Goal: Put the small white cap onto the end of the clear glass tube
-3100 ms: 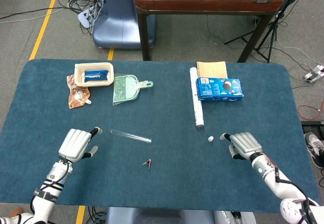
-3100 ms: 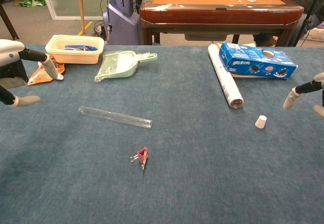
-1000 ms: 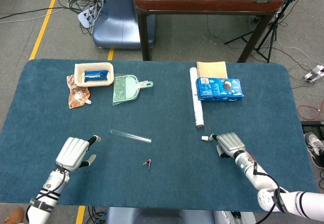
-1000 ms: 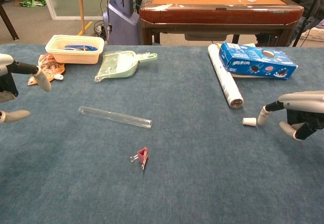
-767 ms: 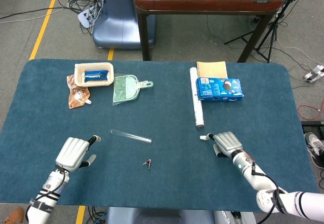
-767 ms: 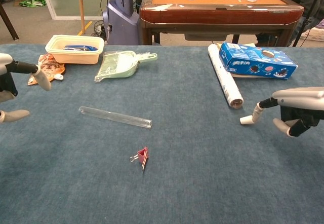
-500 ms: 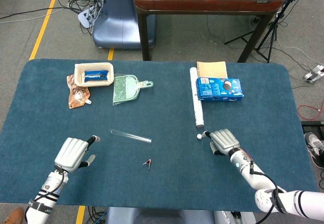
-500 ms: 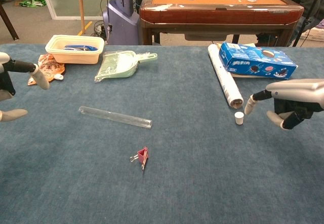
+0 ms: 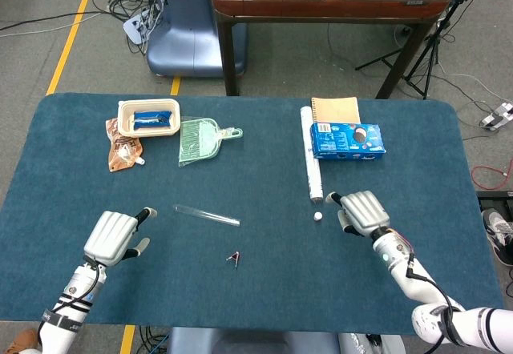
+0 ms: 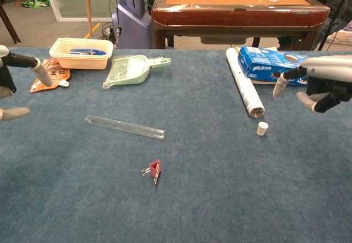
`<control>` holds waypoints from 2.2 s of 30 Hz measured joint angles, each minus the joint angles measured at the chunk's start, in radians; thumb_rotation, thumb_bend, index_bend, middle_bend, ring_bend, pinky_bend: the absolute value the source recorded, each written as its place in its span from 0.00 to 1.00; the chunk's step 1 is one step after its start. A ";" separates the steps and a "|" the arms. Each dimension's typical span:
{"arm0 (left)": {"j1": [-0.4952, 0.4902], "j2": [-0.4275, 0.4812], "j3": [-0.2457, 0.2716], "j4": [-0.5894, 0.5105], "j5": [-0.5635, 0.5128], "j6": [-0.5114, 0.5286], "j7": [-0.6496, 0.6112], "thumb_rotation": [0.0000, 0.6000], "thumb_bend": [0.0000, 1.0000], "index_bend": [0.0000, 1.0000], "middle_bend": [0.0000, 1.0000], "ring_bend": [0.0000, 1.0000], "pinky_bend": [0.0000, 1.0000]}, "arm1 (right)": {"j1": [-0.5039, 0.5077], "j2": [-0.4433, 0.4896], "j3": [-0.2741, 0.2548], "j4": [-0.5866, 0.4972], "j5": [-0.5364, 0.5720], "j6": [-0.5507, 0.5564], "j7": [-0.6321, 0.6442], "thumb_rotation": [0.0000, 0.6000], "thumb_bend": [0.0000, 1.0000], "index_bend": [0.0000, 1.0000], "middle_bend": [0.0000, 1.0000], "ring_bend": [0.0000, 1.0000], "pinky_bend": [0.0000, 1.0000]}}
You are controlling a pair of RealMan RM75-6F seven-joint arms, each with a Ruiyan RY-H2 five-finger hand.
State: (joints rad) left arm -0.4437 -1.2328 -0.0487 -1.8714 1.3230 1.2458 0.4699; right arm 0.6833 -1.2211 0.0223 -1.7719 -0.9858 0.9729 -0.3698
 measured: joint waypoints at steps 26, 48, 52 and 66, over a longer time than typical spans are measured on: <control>-0.022 -0.042 0.000 0.066 -0.007 -0.060 -0.041 1.00 0.26 0.31 1.00 0.91 0.83 | 0.040 -0.220 0.045 0.222 0.059 -0.059 -0.094 1.00 0.25 0.48 1.00 1.00 1.00; -0.010 -0.032 0.003 0.062 -0.005 -0.056 -0.046 1.00 0.26 0.31 1.00 0.91 0.83 | 0.082 -0.286 0.050 0.301 0.121 -0.105 -0.139 1.00 0.31 0.48 1.00 1.00 1.00; -0.009 -0.032 0.004 0.060 -0.004 -0.056 -0.044 1.00 0.26 0.31 1.00 0.91 0.83 | 0.084 -0.289 0.050 0.306 0.126 -0.108 -0.140 1.00 0.32 0.48 1.00 1.00 1.00; -0.018 -0.031 -0.011 0.061 -0.015 -0.065 -0.039 1.00 0.26 0.31 1.00 0.91 0.83 | 0.093 -0.291 0.047 0.310 0.142 -0.115 -0.146 1.00 0.38 0.54 1.00 1.00 1.00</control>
State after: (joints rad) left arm -0.4615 -1.2635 -0.0593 -1.8102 1.3081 1.1806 0.4306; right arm 0.7763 -1.5124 0.0697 -1.4618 -0.8438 0.8580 -0.5161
